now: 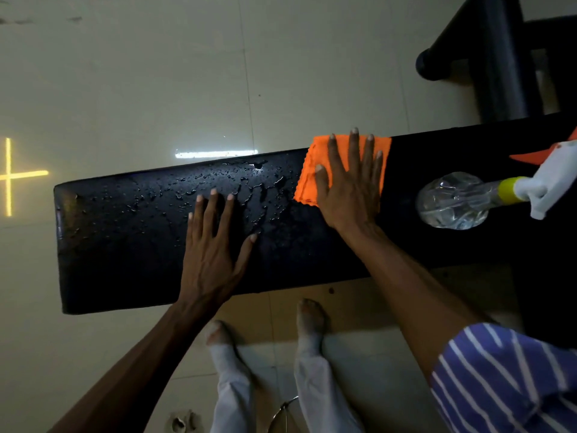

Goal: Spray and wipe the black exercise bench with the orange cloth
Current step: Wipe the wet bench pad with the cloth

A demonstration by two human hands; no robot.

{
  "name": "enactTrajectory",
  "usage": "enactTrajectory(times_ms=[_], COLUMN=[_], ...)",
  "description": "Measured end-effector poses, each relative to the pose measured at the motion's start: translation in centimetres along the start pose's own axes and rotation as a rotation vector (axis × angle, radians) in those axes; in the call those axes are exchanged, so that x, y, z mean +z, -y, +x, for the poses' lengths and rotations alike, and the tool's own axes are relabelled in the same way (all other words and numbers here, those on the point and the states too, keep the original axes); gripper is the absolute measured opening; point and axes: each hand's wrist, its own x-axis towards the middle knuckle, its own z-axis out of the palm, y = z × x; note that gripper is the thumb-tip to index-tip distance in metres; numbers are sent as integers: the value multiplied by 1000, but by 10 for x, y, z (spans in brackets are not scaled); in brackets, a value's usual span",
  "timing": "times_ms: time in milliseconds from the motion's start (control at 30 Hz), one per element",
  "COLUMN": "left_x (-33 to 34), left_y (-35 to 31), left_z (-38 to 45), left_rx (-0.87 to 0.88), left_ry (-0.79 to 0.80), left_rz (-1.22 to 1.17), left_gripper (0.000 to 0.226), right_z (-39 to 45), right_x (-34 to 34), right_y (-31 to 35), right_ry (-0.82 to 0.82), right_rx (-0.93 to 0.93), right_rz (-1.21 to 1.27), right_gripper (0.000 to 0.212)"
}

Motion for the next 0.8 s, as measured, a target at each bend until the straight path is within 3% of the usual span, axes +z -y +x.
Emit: enactTrajectory(times_ms=[100,200,300,433,533,633,700,800], left_x=[-7,-16,-20,-20,-27,-33,-32,-25], left_y=[12,24,41,65,79,89,97,104], left_z=[0,2,2,2,1,0,0,0], left_rx=[-3,-40,-44,-20,-29,-38,-33,2], left_ry=[20,22,22,9,14,25,26,25], left_rz=[14,-2,6,36,42,41,49,72], left_gripper=[77,78,79,77,76,76,75,75], right_z=[-36,-42,-12,2,-33,-46,-28,0], right_x=[9,-3,-6,10,21,11,4,11], right_y=[16,-11,-13,54,77,52,44,74], right_ry=[49,113,105,2,49,157,202,145], right_rx=[-218,-380,-244,36,-182,-356,-316,-89], right_rz=[-47,-84,-65,-11,-35,-69,-51,-5], right_gripper=[63,66,67,63,62,64,66,65])
